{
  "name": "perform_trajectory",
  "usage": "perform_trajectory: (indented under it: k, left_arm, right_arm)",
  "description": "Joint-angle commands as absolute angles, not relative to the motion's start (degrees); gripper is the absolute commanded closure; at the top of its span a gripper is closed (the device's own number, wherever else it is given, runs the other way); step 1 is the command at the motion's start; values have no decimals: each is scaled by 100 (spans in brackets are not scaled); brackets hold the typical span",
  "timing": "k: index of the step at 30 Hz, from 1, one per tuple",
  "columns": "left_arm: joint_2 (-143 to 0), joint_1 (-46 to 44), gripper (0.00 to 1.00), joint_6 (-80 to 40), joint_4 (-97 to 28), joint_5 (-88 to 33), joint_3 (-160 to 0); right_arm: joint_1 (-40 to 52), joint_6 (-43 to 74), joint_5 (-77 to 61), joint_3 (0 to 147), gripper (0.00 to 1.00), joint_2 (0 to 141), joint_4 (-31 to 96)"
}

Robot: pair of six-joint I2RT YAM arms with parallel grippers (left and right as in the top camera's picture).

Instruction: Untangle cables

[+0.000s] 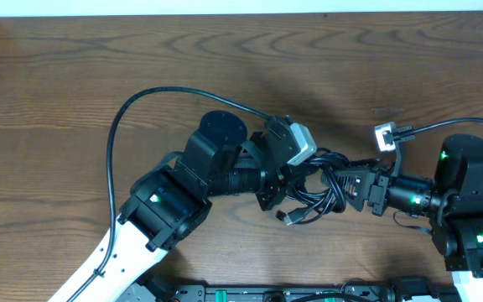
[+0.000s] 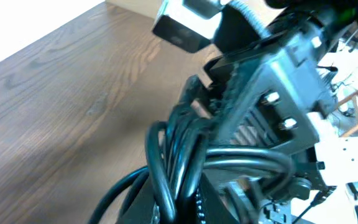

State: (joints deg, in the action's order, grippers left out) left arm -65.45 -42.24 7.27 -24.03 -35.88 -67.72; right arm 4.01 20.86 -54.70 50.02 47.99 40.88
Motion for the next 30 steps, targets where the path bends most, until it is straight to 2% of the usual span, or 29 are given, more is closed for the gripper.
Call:
perform_trajectory:
  k: [1,10,14,20,30]
  left_arm:
    - [-6149,-4386,93,635,-2307,-4571,-6849]
    - [-5876,-4379,93,635,-2443,-4641,-6849]
    - [-5828,-4379,93,480,-2679,-3721,-6849]
    - [-5811,-4379,93,-460,-2888,-2187,-6849]
    - [-5780,-4381,93,-1109,-2952,-1271,-6849]
  right_arm:
    - [379,1959,-4171,4982,32,4901,4145]
    - [379,1861,-3977,4982,21,4901,4272]
    - [379,1811,-4104,4982,19,4901,4331]
    - [379,1680,-4248,4982,18,4901,4460]
    - [379,1503,-4967,4982,15,4901,4611]
